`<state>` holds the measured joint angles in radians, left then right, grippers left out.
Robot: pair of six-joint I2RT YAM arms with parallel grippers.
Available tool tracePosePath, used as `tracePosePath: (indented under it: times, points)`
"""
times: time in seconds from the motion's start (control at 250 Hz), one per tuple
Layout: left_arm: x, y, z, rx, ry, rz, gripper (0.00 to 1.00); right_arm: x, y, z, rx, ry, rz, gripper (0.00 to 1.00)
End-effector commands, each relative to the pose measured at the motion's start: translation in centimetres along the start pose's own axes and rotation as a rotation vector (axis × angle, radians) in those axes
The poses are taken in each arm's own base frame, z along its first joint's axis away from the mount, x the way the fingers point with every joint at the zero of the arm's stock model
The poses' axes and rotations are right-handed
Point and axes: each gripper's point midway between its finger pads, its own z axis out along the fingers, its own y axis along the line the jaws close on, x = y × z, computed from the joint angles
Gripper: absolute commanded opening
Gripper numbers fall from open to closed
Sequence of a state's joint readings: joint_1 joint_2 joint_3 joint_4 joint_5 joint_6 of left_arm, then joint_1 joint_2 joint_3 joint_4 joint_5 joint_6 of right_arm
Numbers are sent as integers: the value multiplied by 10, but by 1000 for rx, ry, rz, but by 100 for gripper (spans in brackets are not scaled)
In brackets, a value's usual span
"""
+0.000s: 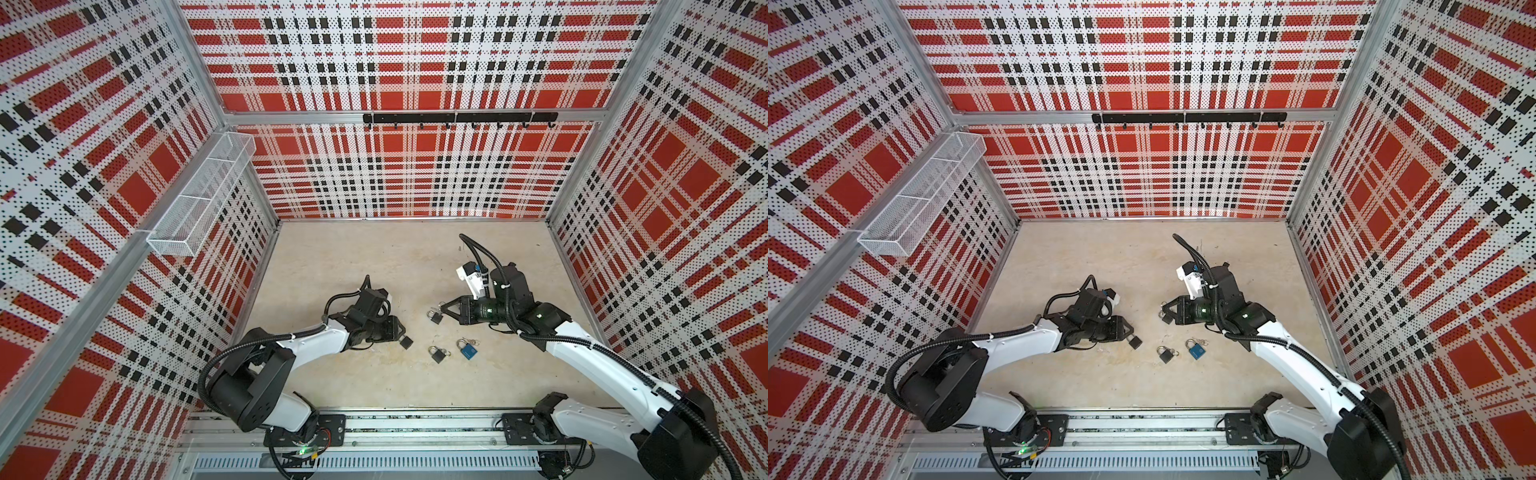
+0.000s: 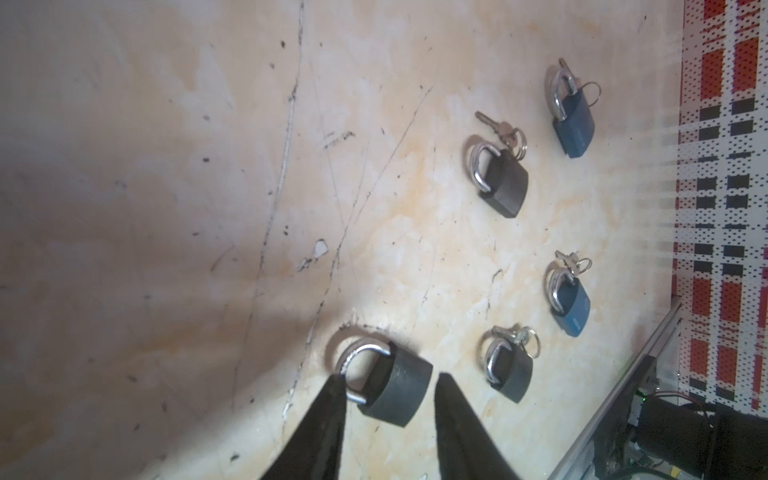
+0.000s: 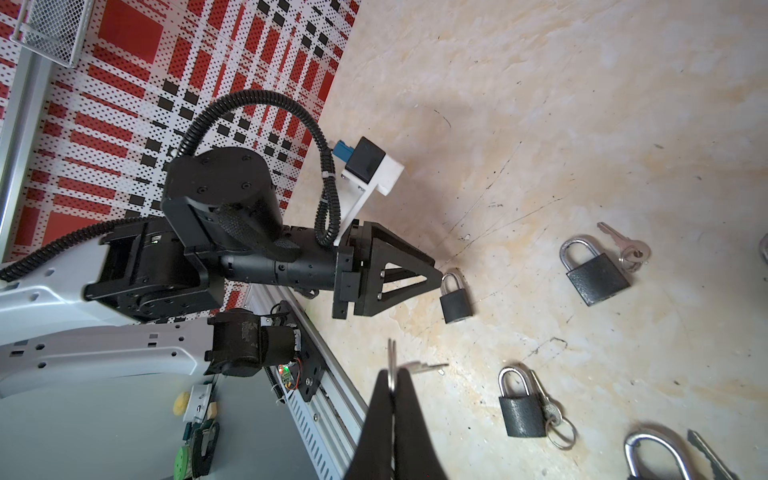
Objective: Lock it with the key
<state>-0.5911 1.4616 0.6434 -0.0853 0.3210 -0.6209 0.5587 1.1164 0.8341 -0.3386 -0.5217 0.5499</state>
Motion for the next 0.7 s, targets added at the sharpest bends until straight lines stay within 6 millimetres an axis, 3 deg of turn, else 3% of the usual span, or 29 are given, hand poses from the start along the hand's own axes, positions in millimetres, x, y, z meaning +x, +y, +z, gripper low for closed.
tracePosePath:
  times: [0.0,0.168,0.412,0.564,0.696]
  points:
    - [-20,-1,-15,-26,-63,19,40,-6,-2,3,16,-15,-29,0]
    - [-35,6,-46,-86,-144,7,40,2,-13,11,90,9,-38,0]
    - [-60,12,-118,-113,-349,-60,43,32,-19,43,192,118,-99,0]
    - [-62,11,-152,-92,-426,-81,48,50,-17,67,205,189,-124,0]
    - [-53,18,-162,-106,-421,-104,49,60,-19,82,238,240,-150,0]
